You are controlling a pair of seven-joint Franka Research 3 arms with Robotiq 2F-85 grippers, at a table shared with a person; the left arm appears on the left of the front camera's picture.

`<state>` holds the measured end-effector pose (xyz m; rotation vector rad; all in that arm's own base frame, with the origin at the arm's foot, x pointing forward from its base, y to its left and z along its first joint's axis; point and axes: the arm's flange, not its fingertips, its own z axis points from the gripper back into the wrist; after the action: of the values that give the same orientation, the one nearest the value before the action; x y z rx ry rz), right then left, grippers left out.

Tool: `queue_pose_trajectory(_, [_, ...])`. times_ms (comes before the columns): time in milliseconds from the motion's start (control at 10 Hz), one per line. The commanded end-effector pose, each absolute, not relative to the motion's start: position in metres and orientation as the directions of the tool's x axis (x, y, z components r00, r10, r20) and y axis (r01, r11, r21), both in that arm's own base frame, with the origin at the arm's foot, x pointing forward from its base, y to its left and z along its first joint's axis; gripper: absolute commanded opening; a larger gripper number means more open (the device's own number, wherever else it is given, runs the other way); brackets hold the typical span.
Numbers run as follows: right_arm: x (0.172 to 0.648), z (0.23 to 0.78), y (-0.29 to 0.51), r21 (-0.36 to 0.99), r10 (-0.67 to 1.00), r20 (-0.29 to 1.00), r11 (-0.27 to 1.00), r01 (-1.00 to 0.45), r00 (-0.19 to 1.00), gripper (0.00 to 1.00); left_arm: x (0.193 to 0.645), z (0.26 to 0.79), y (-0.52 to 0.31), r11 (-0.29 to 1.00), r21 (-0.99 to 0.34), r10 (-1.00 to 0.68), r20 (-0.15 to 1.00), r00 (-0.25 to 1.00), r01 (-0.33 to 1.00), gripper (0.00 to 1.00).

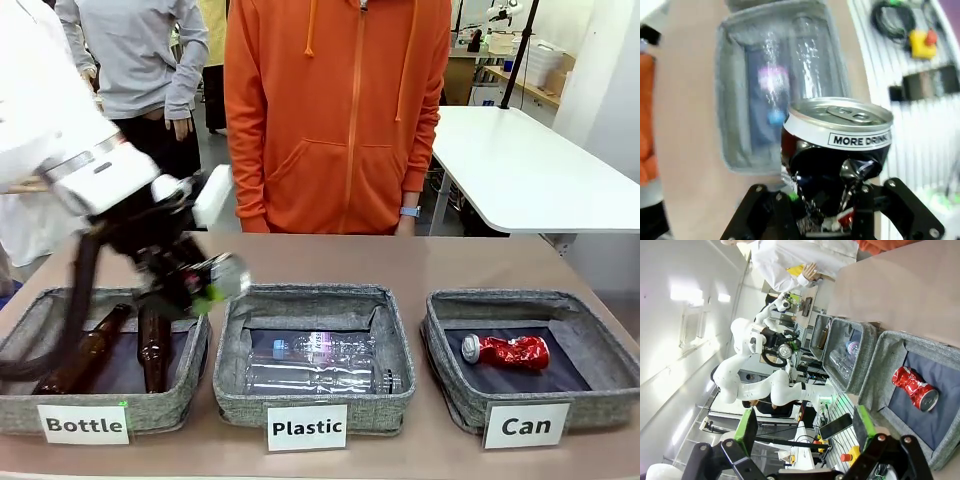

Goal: Sort the can waste into the basket.
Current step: Pick up the can waste from the table and place it in the right Fabric basket.

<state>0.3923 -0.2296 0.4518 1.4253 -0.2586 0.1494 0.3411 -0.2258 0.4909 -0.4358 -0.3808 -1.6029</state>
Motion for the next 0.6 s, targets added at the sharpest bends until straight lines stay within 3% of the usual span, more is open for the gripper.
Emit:
queue_pose_trajectory(0, [0.392, 0.452, -0.230, 0.956, -0.052, 0.265, 0.142, -0.256, 0.963, 1.00, 0.398, 0.512, -0.325, -0.107, 0.036, -0.819, 0.564, -0.108, 0.994, 0.00])
queue_pose_trajectory(200, [0.363, 0.469, -0.264, 0.937, -0.044, 0.275, 0.238, -0.257, 0.961, 1.00, 0.446, 0.510, -0.440, -0.209, 0.087, -0.780, 0.586, -0.220, 0.974, 0.00])
queue_pose_trajectory(500, [0.335, 0.472, -0.336, 0.922, -0.219, 0.305, 0.312, -0.230, 0.927, 1.00, 0.480, 0.473, -0.590, -0.342, 0.116, -0.685, 0.649, -0.331, 0.933, 0.00])
